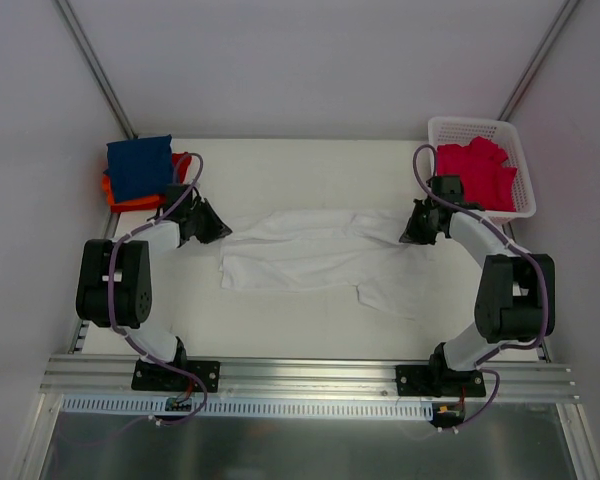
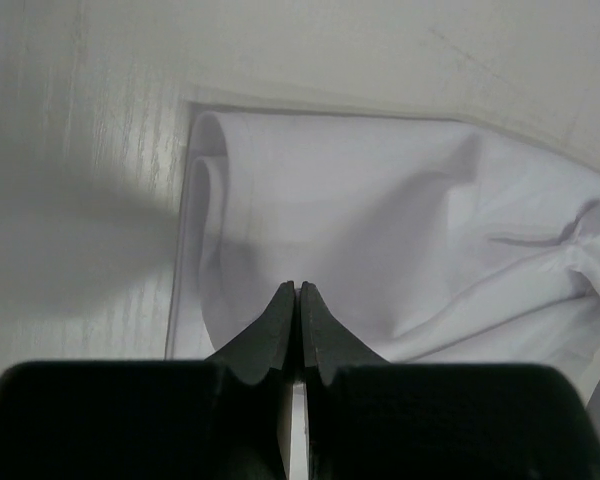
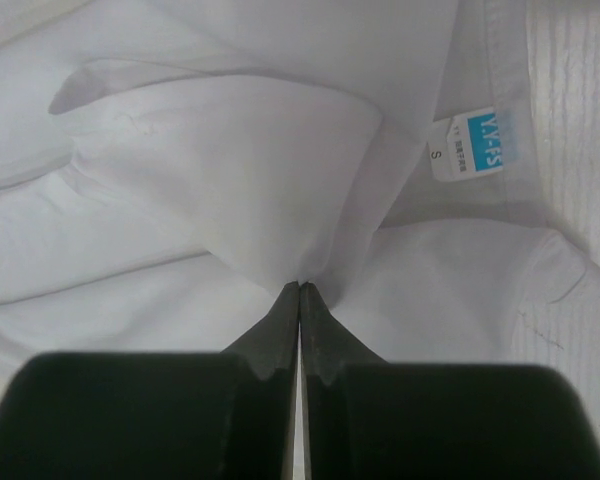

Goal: Fold and stack the t-shirts
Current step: Fold the tshirt

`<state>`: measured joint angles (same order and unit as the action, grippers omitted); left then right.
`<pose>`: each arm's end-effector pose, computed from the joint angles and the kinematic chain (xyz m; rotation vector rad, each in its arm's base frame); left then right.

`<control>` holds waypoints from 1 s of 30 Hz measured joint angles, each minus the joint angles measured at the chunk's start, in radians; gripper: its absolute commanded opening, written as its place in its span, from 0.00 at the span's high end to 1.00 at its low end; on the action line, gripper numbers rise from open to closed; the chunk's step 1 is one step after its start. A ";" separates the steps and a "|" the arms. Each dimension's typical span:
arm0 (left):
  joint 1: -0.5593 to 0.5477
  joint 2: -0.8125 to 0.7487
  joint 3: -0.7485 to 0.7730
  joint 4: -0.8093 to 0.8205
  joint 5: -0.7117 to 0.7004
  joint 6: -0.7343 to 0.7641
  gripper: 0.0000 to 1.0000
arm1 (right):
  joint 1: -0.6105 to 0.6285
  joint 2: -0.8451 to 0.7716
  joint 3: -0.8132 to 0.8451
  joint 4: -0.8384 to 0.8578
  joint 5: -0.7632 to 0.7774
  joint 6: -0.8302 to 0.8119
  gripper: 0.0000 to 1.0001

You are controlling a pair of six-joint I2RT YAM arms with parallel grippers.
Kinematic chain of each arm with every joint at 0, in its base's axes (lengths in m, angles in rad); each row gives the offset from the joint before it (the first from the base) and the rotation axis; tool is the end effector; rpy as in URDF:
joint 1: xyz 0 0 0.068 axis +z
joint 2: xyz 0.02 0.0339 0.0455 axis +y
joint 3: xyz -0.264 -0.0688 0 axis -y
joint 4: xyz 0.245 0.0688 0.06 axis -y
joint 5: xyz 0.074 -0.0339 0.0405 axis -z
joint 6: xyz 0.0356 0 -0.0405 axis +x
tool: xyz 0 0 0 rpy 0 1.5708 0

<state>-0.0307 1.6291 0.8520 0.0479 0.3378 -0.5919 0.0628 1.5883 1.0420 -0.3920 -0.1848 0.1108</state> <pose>0.3318 -0.0220 0.1763 -0.4777 2.3040 -0.7024 0.3285 0.0272 0.2135 -0.0159 2.5120 0.3030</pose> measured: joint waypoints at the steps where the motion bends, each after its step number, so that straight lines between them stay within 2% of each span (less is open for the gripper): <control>1: 0.000 0.002 -0.008 0.000 0.000 0.000 1.00 | 0.002 -0.006 -0.010 0.000 0.002 0.001 1.00; 5: 0.000 0.002 -0.039 0.000 -0.001 0.000 1.00 | 0.005 -0.021 -0.035 0.004 0.010 0.005 1.00; 7: 0.000 0.003 -0.054 0.000 -0.002 0.000 0.95 | 0.005 -0.027 -0.044 0.006 0.014 0.005 0.99; 8: 0.000 0.004 -0.059 0.000 -0.002 0.000 0.93 | 0.005 -0.028 -0.048 0.007 0.016 0.005 0.95; 10: 0.000 0.007 -0.066 0.000 -0.003 0.000 0.71 | 0.005 -0.032 -0.058 0.013 0.019 0.008 0.87; 11: 0.000 0.007 -0.070 0.000 -0.005 0.002 0.46 | 0.005 -0.034 -0.063 0.013 0.023 0.009 0.82; 12: 0.000 0.007 -0.072 0.000 -0.006 0.004 0.30 | 0.005 -0.037 -0.069 0.014 0.026 0.008 0.78; 14: 0.000 0.001 -0.071 0.029 0.018 -0.019 0.21 | 0.006 -0.044 -0.080 0.013 0.034 0.007 0.69; 16: -0.002 -0.007 -0.069 0.047 0.019 -0.022 0.12 | 0.006 -0.051 -0.085 0.012 0.045 0.005 0.65; 23: 0.000 -0.021 -0.071 0.052 0.017 -0.026 0.03 | 0.013 -0.117 -0.091 -0.002 0.124 -0.007 0.64; 30: 0.000 -0.036 -0.072 0.035 0.016 -0.025 0.01 | 0.058 -0.162 -0.042 -0.024 0.148 -0.021 0.65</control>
<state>-0.0311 1.5932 0.7803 0.0834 0.3538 -0.6170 0.1207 1.4261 1.0004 -0.4160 -0.0368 0.0902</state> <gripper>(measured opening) 0.990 0.350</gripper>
